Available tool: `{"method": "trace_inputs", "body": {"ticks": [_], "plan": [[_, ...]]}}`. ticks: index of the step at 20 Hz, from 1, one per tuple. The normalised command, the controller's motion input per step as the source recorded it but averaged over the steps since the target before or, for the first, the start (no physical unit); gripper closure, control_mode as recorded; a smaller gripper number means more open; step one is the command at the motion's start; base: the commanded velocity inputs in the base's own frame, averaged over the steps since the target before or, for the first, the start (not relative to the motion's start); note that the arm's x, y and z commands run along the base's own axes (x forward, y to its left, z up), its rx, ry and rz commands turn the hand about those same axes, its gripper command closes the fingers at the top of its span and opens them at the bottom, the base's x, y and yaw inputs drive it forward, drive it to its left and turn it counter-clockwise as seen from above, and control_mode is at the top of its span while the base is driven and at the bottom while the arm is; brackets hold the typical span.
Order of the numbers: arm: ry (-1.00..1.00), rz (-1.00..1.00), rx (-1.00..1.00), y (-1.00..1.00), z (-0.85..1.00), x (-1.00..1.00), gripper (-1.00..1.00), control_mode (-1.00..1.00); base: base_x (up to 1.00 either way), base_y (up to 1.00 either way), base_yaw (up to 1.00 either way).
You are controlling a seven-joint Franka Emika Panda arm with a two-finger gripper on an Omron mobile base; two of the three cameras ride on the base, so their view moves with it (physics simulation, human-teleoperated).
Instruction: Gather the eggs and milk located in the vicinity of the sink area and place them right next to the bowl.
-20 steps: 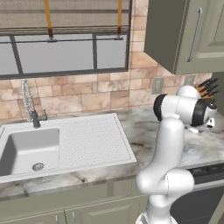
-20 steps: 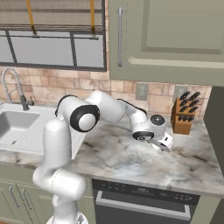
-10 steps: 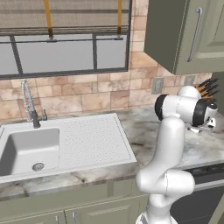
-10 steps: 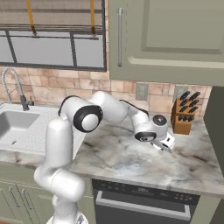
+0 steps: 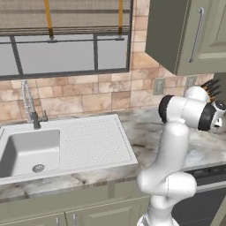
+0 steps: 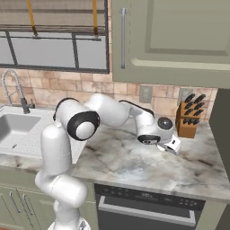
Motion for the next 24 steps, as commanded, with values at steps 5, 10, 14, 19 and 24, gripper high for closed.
{"method": "trace_inputs", "body": {"ticks": [5, 10, 14, 19, 24], "plan": [[-0.27, 0.07, -0.05, 0.4, 0.61, -0.48, 1.0, -1.0, 0.0, 0.0, 0.0], [-0.26, 0.07, -0.05, 0.5, 0.5, -0.51, 1.0, -1.0, 0.0, 0.0, 0.0], [-0.19, 0.08, -0.04, 0.4, 0.66, -0.53, 1.0, -1.0, 0.0, 0.0, 0.0], [-0.14, 0.08, -0.01, 0.33, 0.74, -0.38, 1.0, -1.0, 0.0, 0.0, 0.0], [-0.05, 0.08, -0.02, 0.29, 0.73, -0.26, 1.0, -1.0, 0.0, 0.0, 0.0]]}}
